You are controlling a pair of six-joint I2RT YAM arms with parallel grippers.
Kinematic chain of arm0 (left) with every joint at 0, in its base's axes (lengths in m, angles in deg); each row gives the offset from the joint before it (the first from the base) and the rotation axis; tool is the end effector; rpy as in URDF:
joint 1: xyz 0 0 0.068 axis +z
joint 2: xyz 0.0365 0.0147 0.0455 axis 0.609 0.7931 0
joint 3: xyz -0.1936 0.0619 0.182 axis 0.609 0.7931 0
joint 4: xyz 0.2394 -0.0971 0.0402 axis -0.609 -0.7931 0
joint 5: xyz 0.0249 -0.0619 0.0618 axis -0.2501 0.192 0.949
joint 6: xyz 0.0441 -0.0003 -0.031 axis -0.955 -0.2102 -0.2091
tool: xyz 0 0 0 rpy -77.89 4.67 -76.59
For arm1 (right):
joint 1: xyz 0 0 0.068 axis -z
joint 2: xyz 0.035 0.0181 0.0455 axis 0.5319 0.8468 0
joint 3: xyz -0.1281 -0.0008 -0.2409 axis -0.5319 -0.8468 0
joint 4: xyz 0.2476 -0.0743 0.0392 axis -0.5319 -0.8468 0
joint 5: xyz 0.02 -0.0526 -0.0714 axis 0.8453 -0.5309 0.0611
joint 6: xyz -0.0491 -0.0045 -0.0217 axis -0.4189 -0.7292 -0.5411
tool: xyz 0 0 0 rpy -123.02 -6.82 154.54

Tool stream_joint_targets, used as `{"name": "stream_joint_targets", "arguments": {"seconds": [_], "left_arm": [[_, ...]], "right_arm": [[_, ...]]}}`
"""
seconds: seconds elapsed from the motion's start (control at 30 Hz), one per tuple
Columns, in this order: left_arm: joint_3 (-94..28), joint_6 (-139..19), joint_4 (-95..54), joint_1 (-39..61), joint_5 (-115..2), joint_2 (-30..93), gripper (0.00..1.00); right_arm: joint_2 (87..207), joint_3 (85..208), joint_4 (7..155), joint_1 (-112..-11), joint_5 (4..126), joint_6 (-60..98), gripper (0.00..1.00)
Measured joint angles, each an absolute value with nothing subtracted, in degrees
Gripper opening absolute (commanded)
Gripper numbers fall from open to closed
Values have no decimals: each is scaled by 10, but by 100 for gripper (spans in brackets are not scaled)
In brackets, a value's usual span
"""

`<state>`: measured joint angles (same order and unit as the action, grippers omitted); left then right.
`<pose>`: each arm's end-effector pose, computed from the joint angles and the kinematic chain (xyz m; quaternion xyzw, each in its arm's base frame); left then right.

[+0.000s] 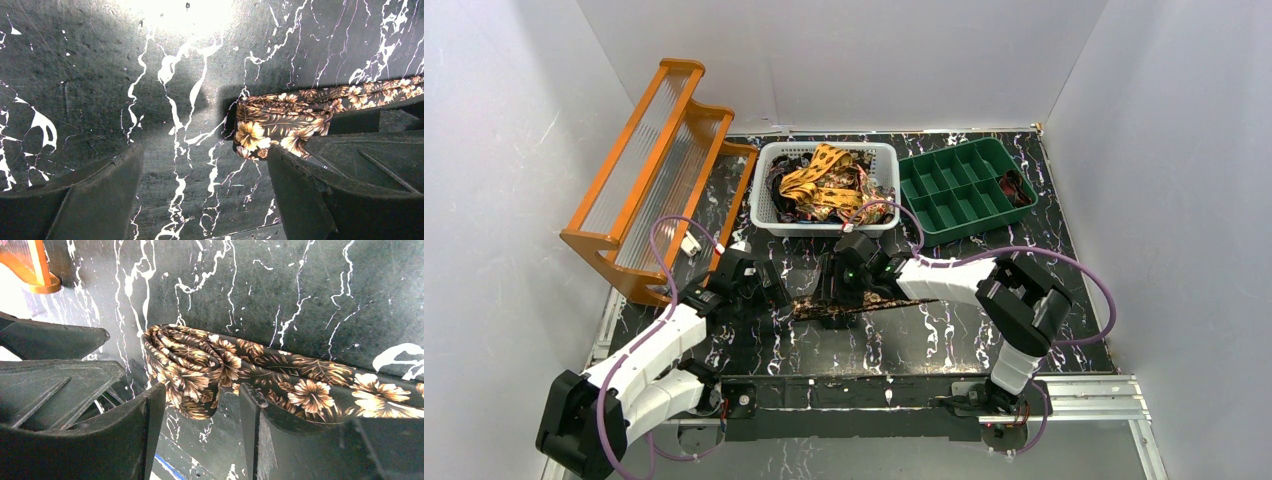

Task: Roll the ties
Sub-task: Roll the tie into the bin.

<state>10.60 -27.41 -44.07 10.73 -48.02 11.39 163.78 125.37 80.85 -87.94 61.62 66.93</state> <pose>0.1681 -0.0846 0.1927 -0.1397 0.9221 -0.2058 0.2965 0.1971 0.2950 0.1748 -0.0245 0.9198 0.3407 0.1931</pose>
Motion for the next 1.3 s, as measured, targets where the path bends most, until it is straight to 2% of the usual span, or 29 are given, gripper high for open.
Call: {"name": "stream_joint_targets", "arguments": {"seconds": [0.17, 0.4, 0.53, 1.13, 1.3], "left_arm": [[114, -273, -433, 107, -481, 115, 91], [115, -273, -427, 107, -486, 118, 91], [123, -272, -415, 107, -500, 118, 91], [199, -235, -247, 107, -603, 122, 92], [221, -215, -167, 108, -640, 143, 86]], "right_arm": [[1638, 1254, 816, -877, 619, 674, 54], [1664, 1261, 817, -872, 622, 678, 32], [1665, 1260, 820, -868, 625, 679, 25], [1665, 1198, 891, -831, 695, 660, 26], [1665, 1180, 920, -822, 711, 665, 25]]}}
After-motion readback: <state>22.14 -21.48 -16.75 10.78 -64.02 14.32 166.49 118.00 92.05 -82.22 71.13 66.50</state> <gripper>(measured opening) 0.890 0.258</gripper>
